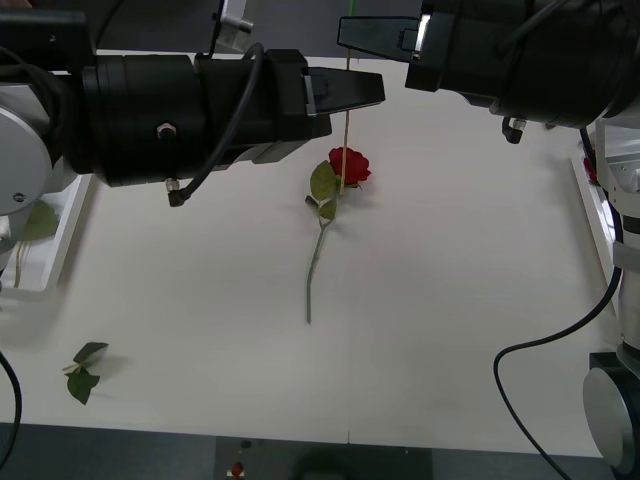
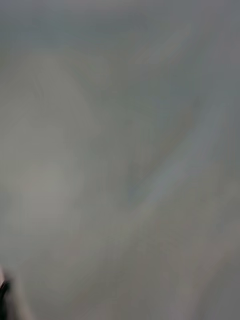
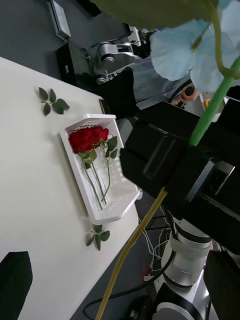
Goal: Put the red flowers into the right box and the blue flowers into the left box
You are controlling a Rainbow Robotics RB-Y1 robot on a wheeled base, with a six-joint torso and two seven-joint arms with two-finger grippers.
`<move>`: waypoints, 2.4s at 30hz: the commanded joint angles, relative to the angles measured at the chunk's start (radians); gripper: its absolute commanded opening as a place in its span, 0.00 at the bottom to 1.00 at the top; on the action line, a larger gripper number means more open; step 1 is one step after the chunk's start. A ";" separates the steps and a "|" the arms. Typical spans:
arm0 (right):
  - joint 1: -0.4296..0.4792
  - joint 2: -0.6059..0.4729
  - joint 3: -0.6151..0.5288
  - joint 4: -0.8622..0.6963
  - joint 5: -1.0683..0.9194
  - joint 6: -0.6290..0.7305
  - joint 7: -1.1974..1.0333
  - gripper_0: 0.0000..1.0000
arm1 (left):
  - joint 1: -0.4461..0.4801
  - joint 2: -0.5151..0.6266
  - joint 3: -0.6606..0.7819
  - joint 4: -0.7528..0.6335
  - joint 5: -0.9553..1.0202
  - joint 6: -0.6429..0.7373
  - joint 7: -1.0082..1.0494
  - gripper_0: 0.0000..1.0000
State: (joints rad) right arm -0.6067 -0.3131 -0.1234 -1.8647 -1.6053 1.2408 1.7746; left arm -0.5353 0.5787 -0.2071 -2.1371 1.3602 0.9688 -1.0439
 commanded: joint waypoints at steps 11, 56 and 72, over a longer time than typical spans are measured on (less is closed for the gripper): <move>-0.024 0.006 0.005 -0.018 -0.007 -0.003 0.022 0.00 | -0.061 -0.016 -0.055 0.003 -0.102 -0.022 0.042 0.00; 0.015 -0.044 -0.002 -0.019 0.001 0.006 0.017 1.00 | 0.213 0.441 0.301 0.045 0.056 -0.067 -0.010 0.00; 0.062 -0.248 -0.067 -0.019 0.223 0.216 0.017 1.00 | 0.604 0.549 0.620 0.411 0.013 -0.064 -0.260 0.00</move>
State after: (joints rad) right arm -0.5532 -0.5369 -0.1688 -1.8608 -1.4110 1.4268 1.7746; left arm 0.0779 1.0822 0.4096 -1.7567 1.3842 0.9102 -1.2430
